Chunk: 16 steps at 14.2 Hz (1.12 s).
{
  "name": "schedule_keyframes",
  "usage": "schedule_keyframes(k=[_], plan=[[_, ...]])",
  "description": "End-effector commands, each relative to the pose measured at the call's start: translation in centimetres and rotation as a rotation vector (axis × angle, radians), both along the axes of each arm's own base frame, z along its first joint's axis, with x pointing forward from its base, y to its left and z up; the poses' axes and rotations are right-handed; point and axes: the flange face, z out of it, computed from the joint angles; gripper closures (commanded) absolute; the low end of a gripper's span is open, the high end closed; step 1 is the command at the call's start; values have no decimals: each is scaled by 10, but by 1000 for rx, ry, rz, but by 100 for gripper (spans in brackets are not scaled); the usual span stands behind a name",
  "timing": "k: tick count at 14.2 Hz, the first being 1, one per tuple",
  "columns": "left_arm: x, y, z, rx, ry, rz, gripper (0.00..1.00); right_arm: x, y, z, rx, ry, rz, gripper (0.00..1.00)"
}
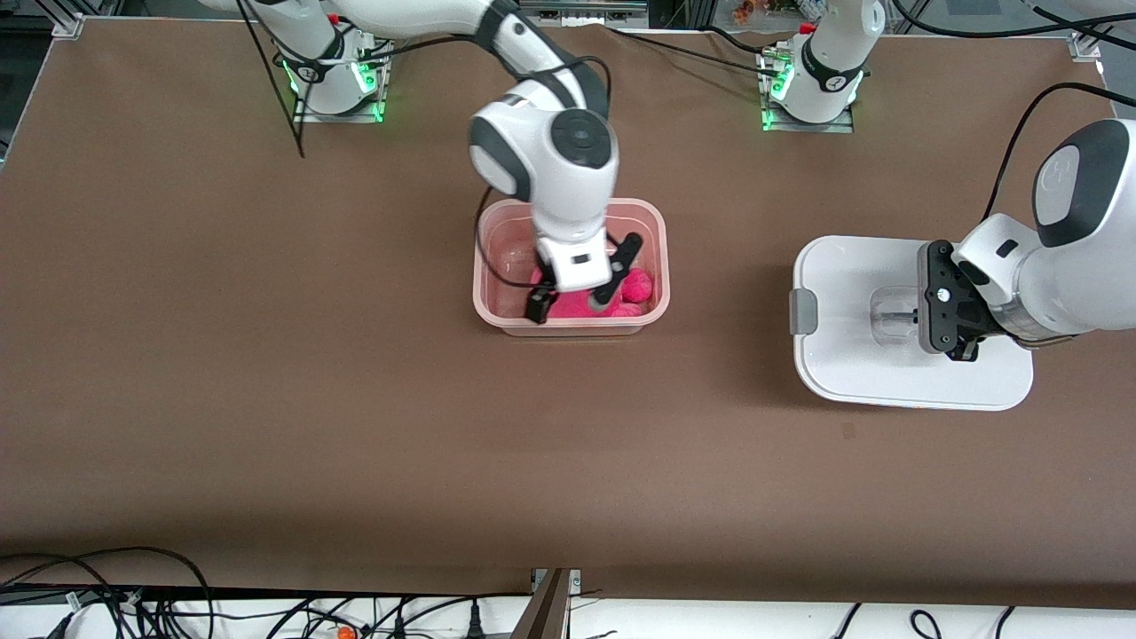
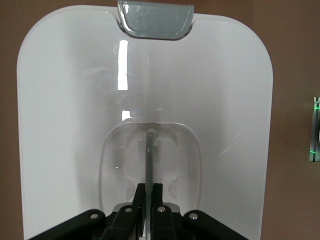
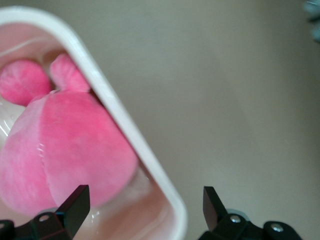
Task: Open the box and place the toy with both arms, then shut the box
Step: 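Open the right gripper to release the toy in the box, then withdraw the right gripper while the left gripper carries the lid over the box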
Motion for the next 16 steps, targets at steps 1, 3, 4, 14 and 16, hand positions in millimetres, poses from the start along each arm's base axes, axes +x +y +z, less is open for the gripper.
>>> schedule_keyframes(k=[1, 3, 4, 14, 16], plan=[[-3, -41, 4, -16, 2, -69, 100, 13, -61, 65, 39, 42, -107, 0], [-6, -82, -2, -22, 6, -123, 100, 19, -103, 98, 15, 52, -190, 0], [-9, -103, 0, -18, -1, -126, 100, 22, -124, 108, 15, 60, -229, 0], [-81, -346, -57, -34, -29, -83, 100, -7, -318, 164, 148, 201, -749, 0], [-99, -381, -64, -41, -44, -72, 100, -1, -348, 164, 116, 184, -787, 0]])
